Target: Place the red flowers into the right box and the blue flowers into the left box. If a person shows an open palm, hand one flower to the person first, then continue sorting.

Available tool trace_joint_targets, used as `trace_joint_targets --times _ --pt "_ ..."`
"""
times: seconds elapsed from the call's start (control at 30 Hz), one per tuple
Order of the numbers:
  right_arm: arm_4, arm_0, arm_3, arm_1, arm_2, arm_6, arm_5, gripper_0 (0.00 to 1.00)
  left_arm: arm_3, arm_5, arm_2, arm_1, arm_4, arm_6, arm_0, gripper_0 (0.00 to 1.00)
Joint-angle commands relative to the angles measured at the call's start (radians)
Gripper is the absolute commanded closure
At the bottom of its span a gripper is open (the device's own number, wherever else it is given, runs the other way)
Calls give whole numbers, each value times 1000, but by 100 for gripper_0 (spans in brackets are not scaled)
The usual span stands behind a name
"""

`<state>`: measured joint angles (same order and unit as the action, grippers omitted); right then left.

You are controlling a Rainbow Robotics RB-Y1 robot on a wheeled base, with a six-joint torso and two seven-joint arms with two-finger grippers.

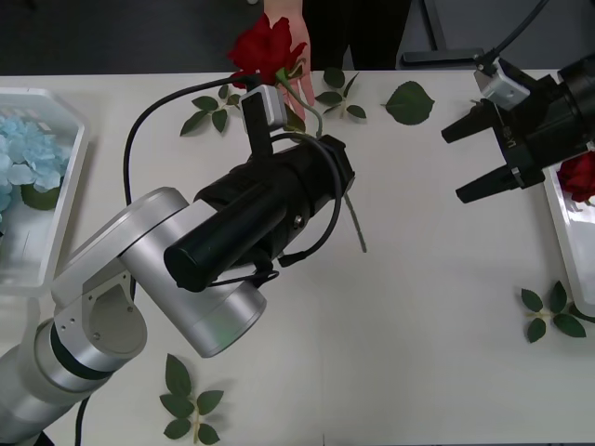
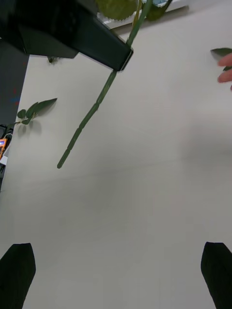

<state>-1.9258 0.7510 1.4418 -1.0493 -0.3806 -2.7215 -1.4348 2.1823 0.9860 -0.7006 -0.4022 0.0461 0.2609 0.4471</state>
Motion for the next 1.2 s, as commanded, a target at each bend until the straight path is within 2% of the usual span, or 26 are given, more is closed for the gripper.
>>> trace_joint_targets --times 0.03,0.17,0.4,0.57,1.0,1.07,1.2 --pt "-7 -35 -6 0 26 16 14 0 2 -21 15 99 61 -2 65 100" --pt "-12 -35 -6 0 54 16 -18 0 1 -21 9 151 121 -89 82 100" --pt "-111 -35 -54 6 69 22 -99 0 -2 -21 -69 161 279 -233 84 100" --pt "-145 -35 -31 25 81 138 -102 0 -2 -21 -83 178 348 -324 84 100" --pt "-113 -35 2 115 86 298 -56 0 -2 -21 -82 171 367 -332 84 100" --pt "-91 -36 14 126 86 304 -42 10 -2 -21 -83 169 370 -330 84 100" --pt "-71 -35 15 156 86 316 -26 37 -2 -21 -83 163 376 -333 84 100"
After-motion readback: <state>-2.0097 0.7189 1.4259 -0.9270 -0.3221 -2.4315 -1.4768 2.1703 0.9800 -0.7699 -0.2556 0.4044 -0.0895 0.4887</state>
